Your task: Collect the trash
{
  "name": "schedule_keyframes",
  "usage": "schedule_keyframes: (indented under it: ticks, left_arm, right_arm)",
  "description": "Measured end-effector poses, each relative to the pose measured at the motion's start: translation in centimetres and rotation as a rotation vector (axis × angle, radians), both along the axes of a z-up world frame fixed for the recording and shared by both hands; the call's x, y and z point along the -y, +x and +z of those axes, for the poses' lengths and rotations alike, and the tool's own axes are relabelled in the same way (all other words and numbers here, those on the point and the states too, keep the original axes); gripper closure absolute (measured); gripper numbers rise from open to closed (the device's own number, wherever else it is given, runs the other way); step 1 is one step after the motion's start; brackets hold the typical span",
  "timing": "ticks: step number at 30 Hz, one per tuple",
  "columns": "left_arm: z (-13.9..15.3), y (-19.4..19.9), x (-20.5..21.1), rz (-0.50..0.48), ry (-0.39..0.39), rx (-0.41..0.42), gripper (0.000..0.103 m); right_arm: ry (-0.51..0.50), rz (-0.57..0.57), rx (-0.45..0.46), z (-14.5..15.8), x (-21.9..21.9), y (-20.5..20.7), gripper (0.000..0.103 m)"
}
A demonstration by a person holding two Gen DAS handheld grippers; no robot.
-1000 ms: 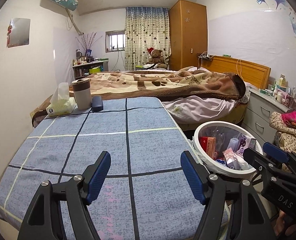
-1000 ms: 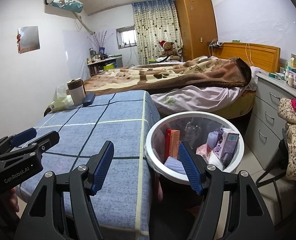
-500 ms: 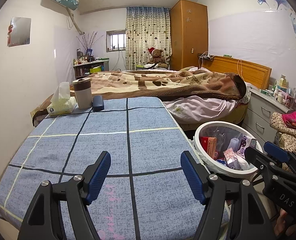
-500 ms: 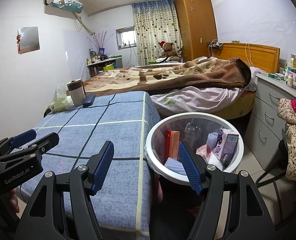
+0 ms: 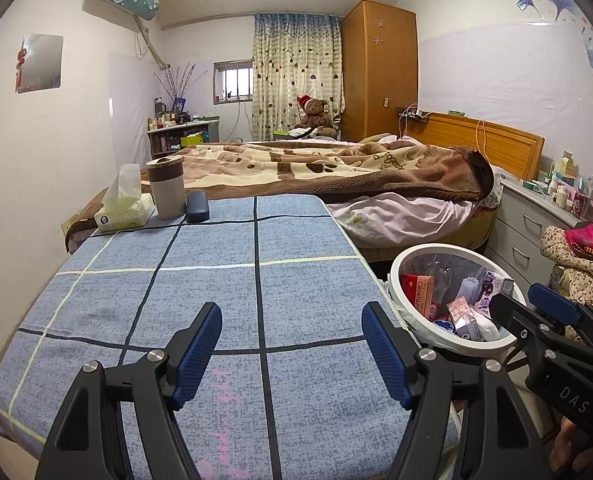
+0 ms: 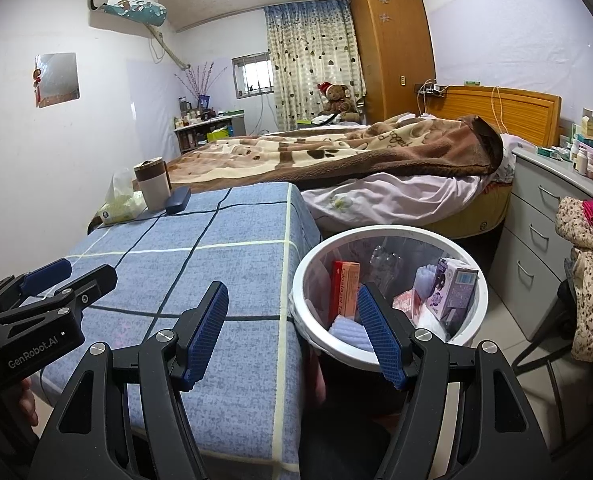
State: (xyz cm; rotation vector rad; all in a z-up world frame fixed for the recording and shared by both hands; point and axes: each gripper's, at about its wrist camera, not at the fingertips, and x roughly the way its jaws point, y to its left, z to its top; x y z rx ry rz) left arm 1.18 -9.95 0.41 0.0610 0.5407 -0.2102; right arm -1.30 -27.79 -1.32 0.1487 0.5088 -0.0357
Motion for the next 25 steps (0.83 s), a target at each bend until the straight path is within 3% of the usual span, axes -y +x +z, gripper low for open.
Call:
schedule_keyframes:
  ticks: [25]
  left_arm:
    - [-0.31,0.28,-0.10,0.002,-0.006,-0.006,0.031]
  right_arm:
    - [-0.003,0.005,-0.002,0.07,-0.34,0.30,0.034]
